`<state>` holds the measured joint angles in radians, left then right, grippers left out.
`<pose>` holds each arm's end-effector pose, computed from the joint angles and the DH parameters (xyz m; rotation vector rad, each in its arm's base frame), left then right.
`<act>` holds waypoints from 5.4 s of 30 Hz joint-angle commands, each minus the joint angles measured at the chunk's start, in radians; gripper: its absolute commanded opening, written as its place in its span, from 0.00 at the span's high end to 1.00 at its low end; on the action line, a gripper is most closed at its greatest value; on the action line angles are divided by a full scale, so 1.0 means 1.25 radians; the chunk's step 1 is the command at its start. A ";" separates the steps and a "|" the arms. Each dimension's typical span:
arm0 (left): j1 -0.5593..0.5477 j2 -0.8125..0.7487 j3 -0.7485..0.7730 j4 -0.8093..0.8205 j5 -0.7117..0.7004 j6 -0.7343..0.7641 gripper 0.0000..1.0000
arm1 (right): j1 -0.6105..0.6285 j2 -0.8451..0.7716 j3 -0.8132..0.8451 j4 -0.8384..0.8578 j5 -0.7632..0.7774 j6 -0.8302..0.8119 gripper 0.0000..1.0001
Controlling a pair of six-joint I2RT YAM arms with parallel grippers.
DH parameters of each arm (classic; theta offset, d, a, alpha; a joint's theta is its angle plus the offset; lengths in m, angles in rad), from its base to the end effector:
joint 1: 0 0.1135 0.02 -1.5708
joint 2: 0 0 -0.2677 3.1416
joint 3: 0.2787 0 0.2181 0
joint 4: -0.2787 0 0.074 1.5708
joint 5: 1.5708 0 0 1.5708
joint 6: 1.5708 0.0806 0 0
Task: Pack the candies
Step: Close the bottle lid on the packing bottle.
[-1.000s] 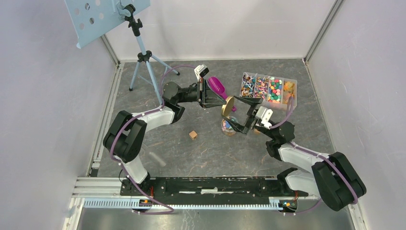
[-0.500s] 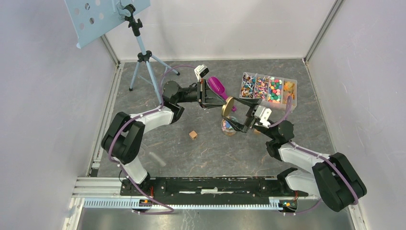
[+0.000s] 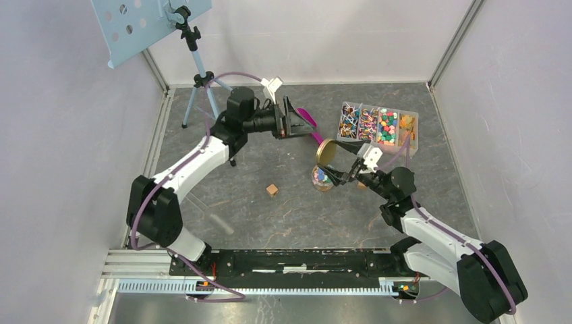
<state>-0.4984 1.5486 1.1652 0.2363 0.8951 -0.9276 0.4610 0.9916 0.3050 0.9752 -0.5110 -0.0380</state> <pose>0.2809 -0.2245 0.3401 0.3598 1.9993 -1.7406 0.1723 0.1296 0.2921 -0.7478 1.1262 0.6848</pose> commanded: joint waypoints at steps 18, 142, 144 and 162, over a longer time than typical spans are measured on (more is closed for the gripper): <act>0.068 -0.353 -0.179 -0.437 -0.752 0.508 0.00 | 0.016 0.113 0.372 -0.850 0.344 -0.003 0.19; -0.149 0.193 -0.105 -0.141 -0.375 0.306 0.43 | -0.134 0.267 0.206 -0.776 0.063 0.130 0.61; -0.150 0.204 -0.118 -0.150 -0.384 0.313 0.45 | -0.137 0.262 0.177 -0.742 0.060 0.141 0.63; -0.125 0.271 -0.196 -0.129 -0.403 0.229 0.68 | -0.185 0.290 0.098 -0.688 0.041 0.116 0.67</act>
<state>-0.6621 1.8175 0.9775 0.1879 0.4595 -0.6495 0.2478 1.3186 0.4969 0.2317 -0.5396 0.1417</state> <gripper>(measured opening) 0.338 0.338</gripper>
